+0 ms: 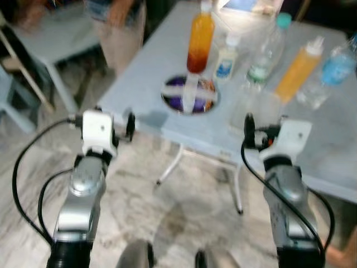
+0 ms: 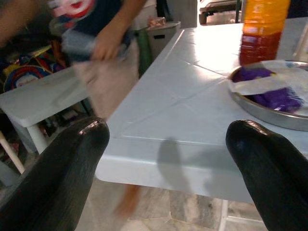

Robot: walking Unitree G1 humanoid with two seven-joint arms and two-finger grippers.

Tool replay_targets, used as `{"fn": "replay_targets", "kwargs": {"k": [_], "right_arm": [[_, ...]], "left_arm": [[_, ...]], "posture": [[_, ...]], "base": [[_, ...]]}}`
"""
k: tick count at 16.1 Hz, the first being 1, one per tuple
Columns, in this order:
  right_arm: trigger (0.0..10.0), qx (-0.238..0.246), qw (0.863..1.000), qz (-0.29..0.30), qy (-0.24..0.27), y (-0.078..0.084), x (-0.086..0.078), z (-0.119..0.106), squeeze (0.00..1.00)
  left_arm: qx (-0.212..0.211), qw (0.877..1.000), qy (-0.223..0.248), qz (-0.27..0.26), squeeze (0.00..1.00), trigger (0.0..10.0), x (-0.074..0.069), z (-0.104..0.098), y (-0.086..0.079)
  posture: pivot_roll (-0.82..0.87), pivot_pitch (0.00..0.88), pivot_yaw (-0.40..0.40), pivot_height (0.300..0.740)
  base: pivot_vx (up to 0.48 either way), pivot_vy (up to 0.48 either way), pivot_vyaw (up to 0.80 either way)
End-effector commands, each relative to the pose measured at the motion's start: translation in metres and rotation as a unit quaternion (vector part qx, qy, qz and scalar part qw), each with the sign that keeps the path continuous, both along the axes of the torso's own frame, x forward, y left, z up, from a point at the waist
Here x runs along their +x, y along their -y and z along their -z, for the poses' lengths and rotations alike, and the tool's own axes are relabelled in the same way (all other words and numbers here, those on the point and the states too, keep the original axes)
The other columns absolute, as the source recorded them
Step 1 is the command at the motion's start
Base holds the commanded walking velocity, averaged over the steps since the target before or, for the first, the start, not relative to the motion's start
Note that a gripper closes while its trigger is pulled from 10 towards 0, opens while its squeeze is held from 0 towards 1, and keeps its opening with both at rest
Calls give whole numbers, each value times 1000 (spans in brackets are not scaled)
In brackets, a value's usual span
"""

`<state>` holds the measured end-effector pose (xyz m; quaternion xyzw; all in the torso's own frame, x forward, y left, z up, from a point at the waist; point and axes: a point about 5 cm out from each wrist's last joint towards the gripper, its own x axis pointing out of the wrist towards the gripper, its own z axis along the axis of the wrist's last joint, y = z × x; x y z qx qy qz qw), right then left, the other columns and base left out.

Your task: Restocking fridge

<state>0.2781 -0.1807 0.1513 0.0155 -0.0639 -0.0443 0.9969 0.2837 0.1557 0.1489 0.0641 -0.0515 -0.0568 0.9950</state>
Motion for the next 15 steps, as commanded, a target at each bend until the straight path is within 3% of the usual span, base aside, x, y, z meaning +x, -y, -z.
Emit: {"fn": "replay_targets", "kwargs": {"k": [1,4,8,12,15], "right_arm": [[10000,9,1000,13,1,11,1,0,0],[10000,27,998,56,6,40,12,-7,0],[10000,25,998,63,6,50,14,-7,0],[10000,65,996,60,-3,66,24,-7,0],[10000,105,993,44,-24,62,26,3,0]], "left_arm": [[3,1000,2,9,0,10000,-3,-1,5],[14,1000,0,3,0,10000,-6,-2,-4],[15,1000,-1,5,0,10000,-7,-2,-1],[23,1000,-3,13,0,10000,-8,-3,-2],[27,1000,-4,13,0,10000,-9,-4,-3]], "posture": [[30,146,-3,740],[51,160,3,740],[51,167,12,740],[61,180,25,740],[72,187,31,740]], "base": [[0,0,0],[0,0,0],[0,0,0],[0,0,0],[0,0,0]]}}
